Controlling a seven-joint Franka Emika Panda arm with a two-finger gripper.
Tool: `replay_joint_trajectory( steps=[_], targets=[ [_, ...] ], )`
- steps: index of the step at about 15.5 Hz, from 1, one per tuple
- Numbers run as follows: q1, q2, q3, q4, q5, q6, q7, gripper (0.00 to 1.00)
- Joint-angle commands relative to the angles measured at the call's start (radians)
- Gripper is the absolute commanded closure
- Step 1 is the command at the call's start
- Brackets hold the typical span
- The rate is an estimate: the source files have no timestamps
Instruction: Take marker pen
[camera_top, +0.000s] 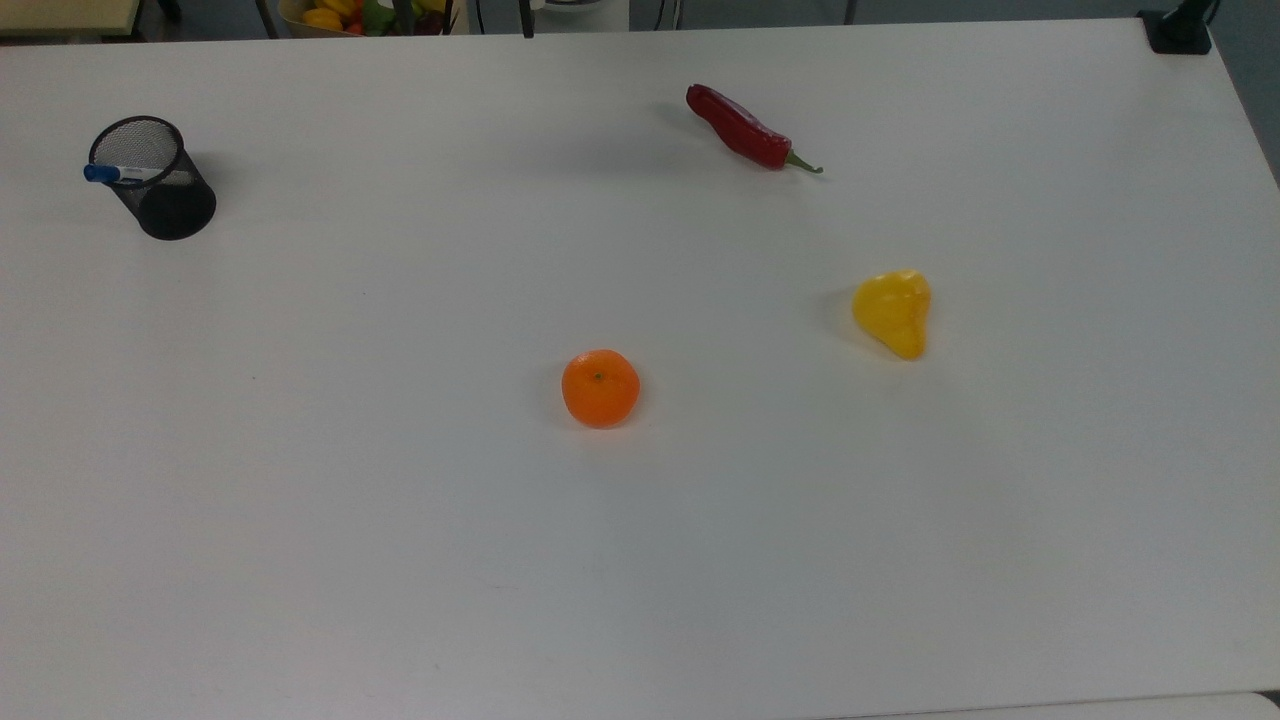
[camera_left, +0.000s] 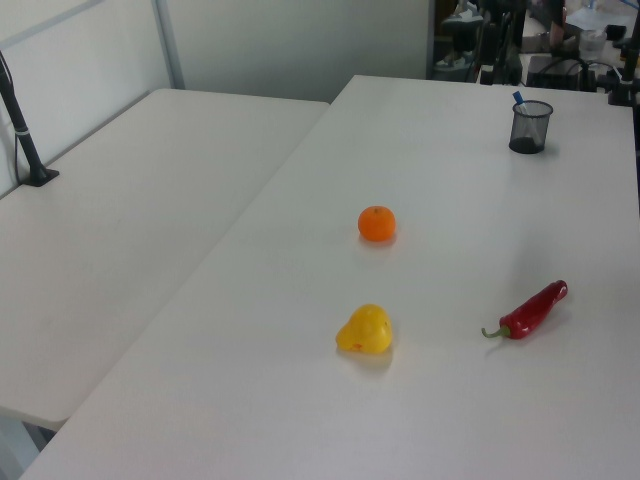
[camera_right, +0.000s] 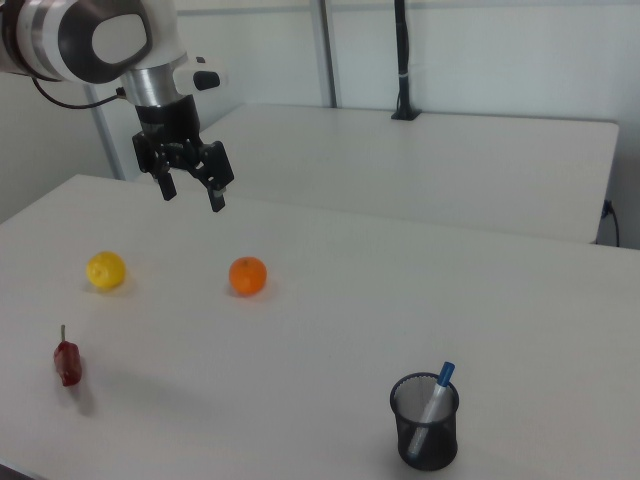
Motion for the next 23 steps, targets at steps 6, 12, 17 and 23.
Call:
replay_joint_trajectory(
  steps=[6,12,17,23],
  targets=[
    [-0.025,-0.036,0.001,-0.039,0.005,0.028,-0.022,0.00],
    [-0.051,-0.039,0.001,-0.039,0.003,0.020,-0.026,0.00],
    [-0.093,-0.037,-0.001,-0.026,-0.012,0.031,-0.025,0.00],
    [-0.152,-0.022,-0.054,-0.015,-0.021,0.155,-0.023,0.00]
  ],
)
